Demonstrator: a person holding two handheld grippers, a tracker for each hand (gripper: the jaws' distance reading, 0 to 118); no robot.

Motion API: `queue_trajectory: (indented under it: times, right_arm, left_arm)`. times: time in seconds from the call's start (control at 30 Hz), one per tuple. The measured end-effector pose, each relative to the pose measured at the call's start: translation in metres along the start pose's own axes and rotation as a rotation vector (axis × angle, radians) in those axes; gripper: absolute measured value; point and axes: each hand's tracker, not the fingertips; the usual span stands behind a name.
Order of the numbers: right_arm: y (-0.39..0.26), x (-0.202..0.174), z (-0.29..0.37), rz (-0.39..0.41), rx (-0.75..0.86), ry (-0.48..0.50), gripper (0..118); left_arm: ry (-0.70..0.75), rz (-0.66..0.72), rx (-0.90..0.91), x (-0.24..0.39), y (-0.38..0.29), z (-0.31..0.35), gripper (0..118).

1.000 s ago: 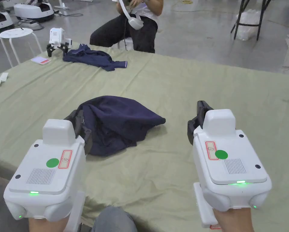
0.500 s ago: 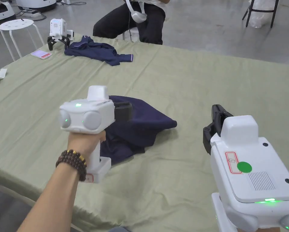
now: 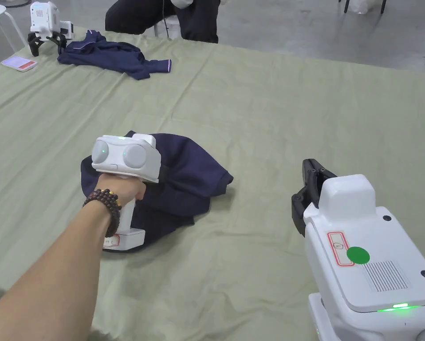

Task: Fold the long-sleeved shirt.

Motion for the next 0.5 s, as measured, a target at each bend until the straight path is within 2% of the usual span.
queue_trajectory:
  times: [0.13,0.23,0.37,0.5]
  right_arm:
    - [0.002,0.010,0.013,-0.028,0.002,-0.021,0]
    - [0.006,0.022,0.029,-0.017,0.023,-0.055,0]
    - [0.013,0.050,0.056,-0.033,0.038,-0.108,0]
    - [0.019,0.091,0.096,-0.047,0.060,-0.221,0]
  left_arm:
    - [-0.101,0.035,0.108,0.000,0.016,0.045,18]
    - [-0.204,0.020,0.213,0.034,0.021,0.097,18]
    - [-0.319,-0.116,0.324,0.109,0.025,0.152,18]
    - [-0.520,-0.220,0.349,0.213,0.011,0.183,18]
